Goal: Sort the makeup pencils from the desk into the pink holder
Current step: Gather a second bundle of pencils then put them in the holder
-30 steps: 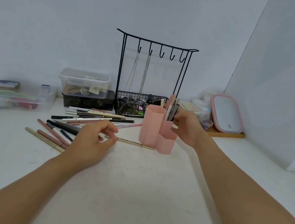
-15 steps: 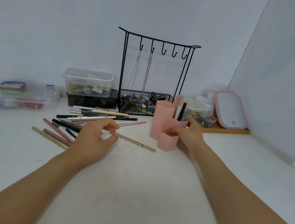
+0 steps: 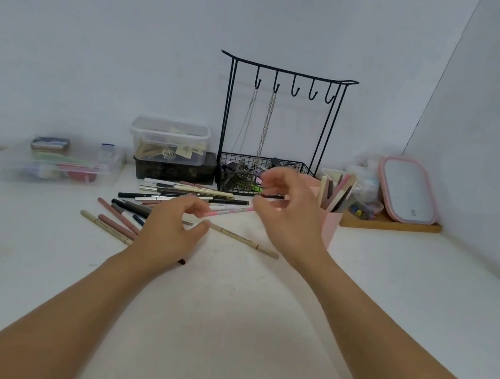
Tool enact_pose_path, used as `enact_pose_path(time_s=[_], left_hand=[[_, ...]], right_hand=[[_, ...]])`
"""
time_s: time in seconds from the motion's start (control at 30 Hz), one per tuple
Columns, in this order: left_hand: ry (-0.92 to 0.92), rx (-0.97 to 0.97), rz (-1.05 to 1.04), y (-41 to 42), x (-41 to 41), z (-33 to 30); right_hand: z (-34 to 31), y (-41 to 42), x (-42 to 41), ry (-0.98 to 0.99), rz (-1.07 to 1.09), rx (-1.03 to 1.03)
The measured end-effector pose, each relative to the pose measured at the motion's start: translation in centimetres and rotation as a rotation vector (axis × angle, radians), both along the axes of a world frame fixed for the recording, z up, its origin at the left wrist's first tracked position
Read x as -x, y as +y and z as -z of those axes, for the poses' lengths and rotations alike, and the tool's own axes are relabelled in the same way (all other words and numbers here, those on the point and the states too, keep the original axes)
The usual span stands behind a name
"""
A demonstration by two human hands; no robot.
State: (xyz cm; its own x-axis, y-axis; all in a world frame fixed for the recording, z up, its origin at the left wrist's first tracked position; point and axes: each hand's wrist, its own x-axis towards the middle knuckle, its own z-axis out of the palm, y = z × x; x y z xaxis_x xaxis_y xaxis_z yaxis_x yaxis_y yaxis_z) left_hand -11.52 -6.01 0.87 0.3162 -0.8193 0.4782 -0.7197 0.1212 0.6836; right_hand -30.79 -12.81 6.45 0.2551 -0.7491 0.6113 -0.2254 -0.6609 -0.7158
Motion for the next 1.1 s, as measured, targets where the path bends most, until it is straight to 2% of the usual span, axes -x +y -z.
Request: enact_pose_path(time_s=[0.07, 0.13, 0.2, 0.33, 0.53, 0.63, 0.73, 0.83, 0.9, 0.97, 1.03, 1.1], left_hand=[[-0.018, 0.024, -0.02, 0.4, -0.6, -0.1], [-0.039, 0.058, -0.064, 0.8, -1.5, -0.3], [-0.011, 0.068, -0.139, 1.5, -3.1, -0.3], [0.24, -0.023, -0.234, 3.0, -6.2, 0.8], [0.312, -0.095, -0.251, 3.0, -6.6, 2.1], [0.353, -0.088, -0.22, 3.1, -6.6, 2.0], [0.438, 0.001, -0.168, 4.2, -6.7, 1.6], [0.516, 0.116, -0.157, 5.1, -6.5, 1.0], [0.599, 0.13, -0.113, 5.1, -6.2, 0.4], [0.664, 0.091, -0.051, 4.5, -5.4, 0.0], [0.645, 0.038, -0.016, 3.9, -4.6, -0.2], [0.606, 0.025, 0.067, 3.7, -3.7, -0.3]], right_hand=[[0.5, 0.3, -2.5, 0.309, -0.18, -0.013], [0.8, -0.2, -4.2, 0.524, -0.192, 0.045], [0.8, -0.7, -5.8, 0.655, -0.112, 0.099], [0.7, -1.9, -7.6, 0.869, -0.062, 0.011], [2.6, -3.7, -4.4, 0.942, 0.1, -0.148], [2.7, -4.4, -3.5, 0.953, 0.073, -0.196], [2.6, -4.7, -3.4, 0.953, 0.004, -0.218], [2.6, -3.9, -4.0, 0.854, -0.063, -0.198], [2.2, -2.3, -4.9, 0.619, -0.181, -0.296], [1.7, -0.2, -6.3, 0.311, -0.374, -0.496], [1.4, 1.8, -8.0, 0.059, -0.534, -0.626], [1.7, 3.5, -9.6, -0.11, -0.603, -0.681]])
